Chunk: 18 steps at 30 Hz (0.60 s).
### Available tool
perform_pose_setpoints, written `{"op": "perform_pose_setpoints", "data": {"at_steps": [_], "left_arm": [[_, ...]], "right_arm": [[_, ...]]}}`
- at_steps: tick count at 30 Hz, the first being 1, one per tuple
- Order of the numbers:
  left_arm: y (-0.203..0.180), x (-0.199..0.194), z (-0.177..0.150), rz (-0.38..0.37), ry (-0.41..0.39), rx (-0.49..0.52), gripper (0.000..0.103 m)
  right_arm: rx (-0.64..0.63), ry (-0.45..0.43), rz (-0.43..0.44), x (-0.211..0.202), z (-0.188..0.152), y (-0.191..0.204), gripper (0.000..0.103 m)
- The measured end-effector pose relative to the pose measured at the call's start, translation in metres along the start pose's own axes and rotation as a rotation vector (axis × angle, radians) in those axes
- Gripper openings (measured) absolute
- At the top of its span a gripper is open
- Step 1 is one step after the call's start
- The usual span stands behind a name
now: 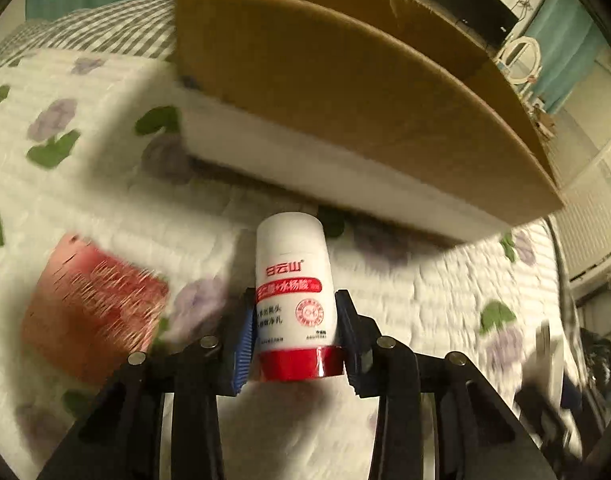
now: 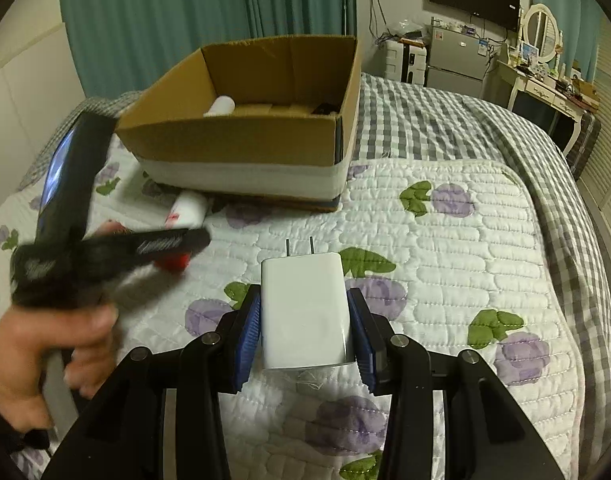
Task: Organize rigid objects
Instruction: 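Carry the white-and-red tube over the box with the left tool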
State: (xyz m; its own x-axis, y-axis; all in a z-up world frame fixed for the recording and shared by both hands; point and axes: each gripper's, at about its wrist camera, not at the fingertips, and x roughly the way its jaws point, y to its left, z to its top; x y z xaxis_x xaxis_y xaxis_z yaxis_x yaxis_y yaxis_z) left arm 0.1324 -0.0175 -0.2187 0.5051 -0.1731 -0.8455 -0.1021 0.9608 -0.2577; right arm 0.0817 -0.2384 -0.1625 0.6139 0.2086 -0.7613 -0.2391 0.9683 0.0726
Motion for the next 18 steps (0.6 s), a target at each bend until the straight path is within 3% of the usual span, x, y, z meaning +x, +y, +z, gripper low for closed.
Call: {"op": "perform_pose_setpoints", "data": {"at_steps": [7, 13, 18], "left_arm": [[0.017, -0.06, -0.031, -0.015, -0.087, 0.115, 0.036], [0.009, -0.133, -0.023, -0.022, -0.246, 0.213, 0.036], [0.001, -0.192, 0.002, -0.051, -0.393, 0.261, 0.036]], "right_arm": [[0.005, -0.066, 0.002, -0.026, 0.005, 0.01, 0.041], [-0.009, -0.147, -0.001, -0.057, 0.014, 0.028, 0.041], [-0.016, -0.256, -0.005, -0.1, 0.033, 0.041, 0.041]]}}
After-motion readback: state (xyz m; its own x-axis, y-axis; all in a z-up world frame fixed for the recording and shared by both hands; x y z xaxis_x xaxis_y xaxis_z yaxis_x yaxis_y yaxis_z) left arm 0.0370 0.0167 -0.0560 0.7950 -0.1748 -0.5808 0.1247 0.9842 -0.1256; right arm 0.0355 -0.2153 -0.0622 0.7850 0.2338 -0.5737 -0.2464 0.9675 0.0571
